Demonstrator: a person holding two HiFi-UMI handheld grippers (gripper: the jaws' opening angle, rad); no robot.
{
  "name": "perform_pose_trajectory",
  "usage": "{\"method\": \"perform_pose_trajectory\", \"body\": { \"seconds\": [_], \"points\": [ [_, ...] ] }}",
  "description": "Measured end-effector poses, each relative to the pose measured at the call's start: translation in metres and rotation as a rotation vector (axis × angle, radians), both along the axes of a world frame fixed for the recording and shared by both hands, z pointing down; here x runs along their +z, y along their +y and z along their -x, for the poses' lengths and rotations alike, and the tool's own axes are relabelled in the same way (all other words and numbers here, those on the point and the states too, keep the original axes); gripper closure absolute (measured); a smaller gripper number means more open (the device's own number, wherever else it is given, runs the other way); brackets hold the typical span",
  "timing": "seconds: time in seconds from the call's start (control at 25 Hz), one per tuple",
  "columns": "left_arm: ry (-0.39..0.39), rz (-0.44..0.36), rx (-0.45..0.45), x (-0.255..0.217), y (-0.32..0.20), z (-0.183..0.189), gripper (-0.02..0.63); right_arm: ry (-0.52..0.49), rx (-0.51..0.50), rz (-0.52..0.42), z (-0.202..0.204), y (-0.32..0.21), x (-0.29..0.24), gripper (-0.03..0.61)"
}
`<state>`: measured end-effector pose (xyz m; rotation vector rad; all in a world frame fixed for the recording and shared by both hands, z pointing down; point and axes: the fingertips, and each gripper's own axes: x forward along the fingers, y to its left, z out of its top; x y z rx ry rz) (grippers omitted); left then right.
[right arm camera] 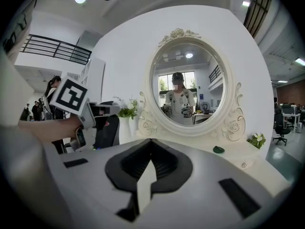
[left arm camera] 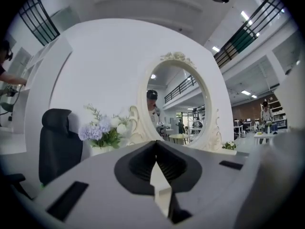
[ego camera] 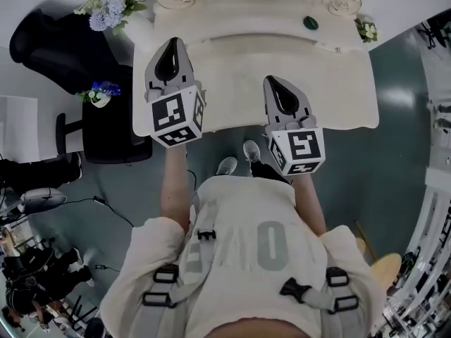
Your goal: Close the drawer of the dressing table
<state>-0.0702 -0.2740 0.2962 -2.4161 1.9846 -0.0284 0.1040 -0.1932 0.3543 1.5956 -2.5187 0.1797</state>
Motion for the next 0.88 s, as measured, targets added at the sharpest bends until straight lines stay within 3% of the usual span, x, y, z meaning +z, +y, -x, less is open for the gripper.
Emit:
{"method": "perform_pose_trajectory", "body": {
  "seconds": [0.24,0.56,0.88],
  "points": [
    [-0.001,-0.094,0.012,-0.018,0.054,-0.017,0.595,-0.009,-0.005,-0.036,0.003,-0.002,-0.013,0.569],
    [-0.003,-0.063,0.074,0.001,0.069,-0.040,0.595,0.016,0.012,-0.053,-0.004,0.000,-0.018,0.569],
    [0.002,-0.061,0.076,-0.001,0.065,-0.041,0.595,0.009,0.018,-0.053,-0.010,0.002,-0.017,0.569]
  ]
}}
